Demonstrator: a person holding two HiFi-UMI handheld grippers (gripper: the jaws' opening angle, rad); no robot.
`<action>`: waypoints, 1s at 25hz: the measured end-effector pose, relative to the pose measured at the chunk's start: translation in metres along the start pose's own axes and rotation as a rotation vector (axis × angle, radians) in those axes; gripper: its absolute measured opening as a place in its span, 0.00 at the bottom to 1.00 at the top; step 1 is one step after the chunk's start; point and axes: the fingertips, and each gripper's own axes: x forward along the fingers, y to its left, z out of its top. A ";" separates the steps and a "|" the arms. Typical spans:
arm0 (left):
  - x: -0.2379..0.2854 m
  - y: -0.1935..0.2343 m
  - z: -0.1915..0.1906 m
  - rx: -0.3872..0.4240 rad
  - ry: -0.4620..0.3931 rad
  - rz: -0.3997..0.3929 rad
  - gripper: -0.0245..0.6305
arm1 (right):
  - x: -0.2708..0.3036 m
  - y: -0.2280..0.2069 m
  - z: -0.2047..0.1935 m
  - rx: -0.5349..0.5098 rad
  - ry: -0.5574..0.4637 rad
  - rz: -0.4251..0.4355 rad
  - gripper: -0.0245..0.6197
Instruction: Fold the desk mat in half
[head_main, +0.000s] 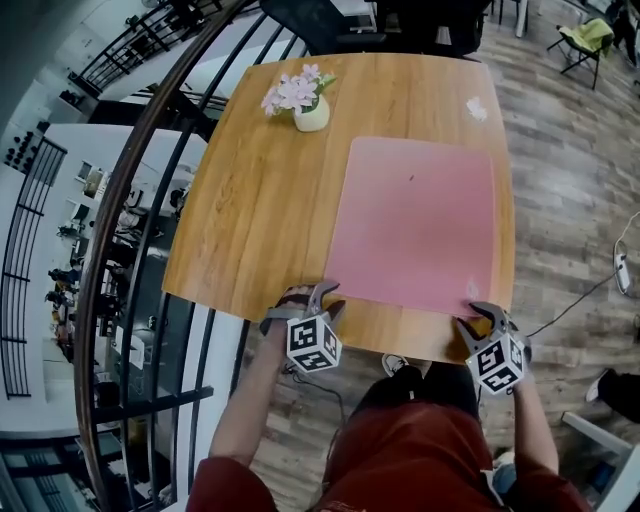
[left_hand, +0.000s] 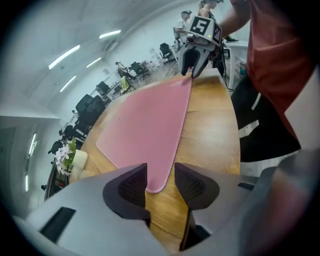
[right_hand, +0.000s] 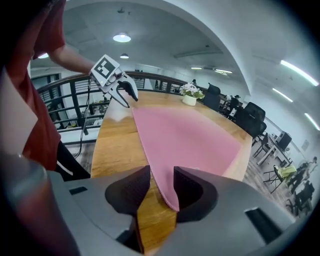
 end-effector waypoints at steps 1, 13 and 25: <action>0.003 0.000 -0.001 0.019 0.008 -0.013 0.32 | 0.002 0.000 -0.002 -0.023 0.016 0.002 0.28; 0.027 0.001 -0.017 0.149 0.050 -0.142 0.36 | 0.015 -0.007 -0.031 -0.156 0.170 0.081 0.28; 0.029 -0.005 -0.019 0.257 0.095 -0.201 0.18 | 0.023 -0.008 -0.029 -0.208 0.245 0.260 0.29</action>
